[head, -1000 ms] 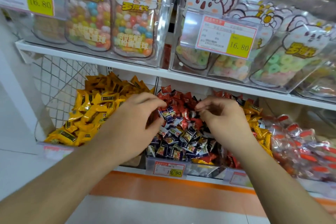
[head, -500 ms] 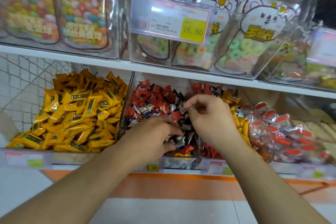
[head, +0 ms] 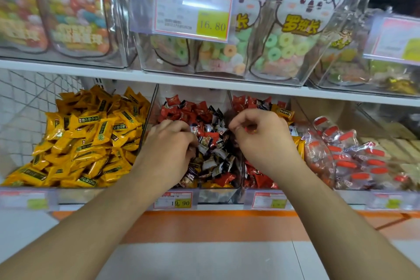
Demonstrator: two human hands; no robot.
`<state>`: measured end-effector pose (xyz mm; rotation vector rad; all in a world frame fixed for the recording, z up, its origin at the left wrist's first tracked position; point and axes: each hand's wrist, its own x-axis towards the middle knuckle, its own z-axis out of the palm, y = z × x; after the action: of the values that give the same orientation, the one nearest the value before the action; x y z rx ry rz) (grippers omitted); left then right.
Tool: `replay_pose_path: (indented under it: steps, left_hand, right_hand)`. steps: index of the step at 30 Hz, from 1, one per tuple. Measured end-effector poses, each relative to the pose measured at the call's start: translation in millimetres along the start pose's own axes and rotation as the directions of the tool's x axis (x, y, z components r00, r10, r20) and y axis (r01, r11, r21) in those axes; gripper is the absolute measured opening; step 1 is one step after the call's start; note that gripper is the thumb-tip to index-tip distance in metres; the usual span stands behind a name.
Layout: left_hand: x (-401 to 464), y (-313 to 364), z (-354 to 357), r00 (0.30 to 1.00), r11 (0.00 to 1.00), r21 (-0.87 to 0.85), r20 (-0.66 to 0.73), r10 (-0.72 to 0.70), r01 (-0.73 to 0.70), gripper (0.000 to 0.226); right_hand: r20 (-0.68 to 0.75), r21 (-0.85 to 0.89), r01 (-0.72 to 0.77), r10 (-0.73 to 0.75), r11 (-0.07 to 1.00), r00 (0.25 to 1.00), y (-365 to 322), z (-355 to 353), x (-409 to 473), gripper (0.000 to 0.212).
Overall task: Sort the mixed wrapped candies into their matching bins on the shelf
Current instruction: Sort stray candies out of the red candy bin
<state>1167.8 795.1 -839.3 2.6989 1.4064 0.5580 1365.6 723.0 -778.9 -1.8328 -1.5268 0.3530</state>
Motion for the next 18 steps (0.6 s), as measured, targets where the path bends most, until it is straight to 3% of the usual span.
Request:
replay_pose_path:
  steps: [4, 7, 9, 12, 18]
  left_hand:
    - [-1.5, 5.9, -10.2, 0.999, 0.981, -0.19, 0.014, 0.048, -0.044, 0.016]
    - [-5.5, 10.0, -15.0, 0.978, 0.964, -0.266, 0.195, 0.072, -0.018, 0.024]
    - [-8.5, 8.6, -12.6, 0.959, 0.986, -0.166, 0.274, 0.079, -0.034, 0.038]
    - [-9.8, 5.2, -10.4, 0.961, 0.997, 0.012, 0.269, 0.065, -0.071, 0.043]
    - [-8.4, 4.4, -7.7, 0.972, 0.996, 0.063, 0.231, 0.05, -0.066, 0.037]
  right_hand:
    - [-0.006, -0.009, 0.001, -0.001, 1.0, 1.0, 1.2, -1.2, -0.5, 0.022]
    - [-0.002, -0.014, 0.005, -0.005, 1.0, 1.0, 0.8, -1.3, -0.5, 0.022]
    - [0.014, -0.005, 0.009, -0.009, 1.0, 1.0, 0.4, 0.0, -0.5, 0.022]
    - [0.039, -0.007, 0.021, -0.021, 1.0, 0.999, -1.0, 2.0, -1.6, 0.023]
    - [0.043, -0.003, 0.032, -0.032, 0.999, 0.999, -0.4, 4.4, -2.7, 0.025]
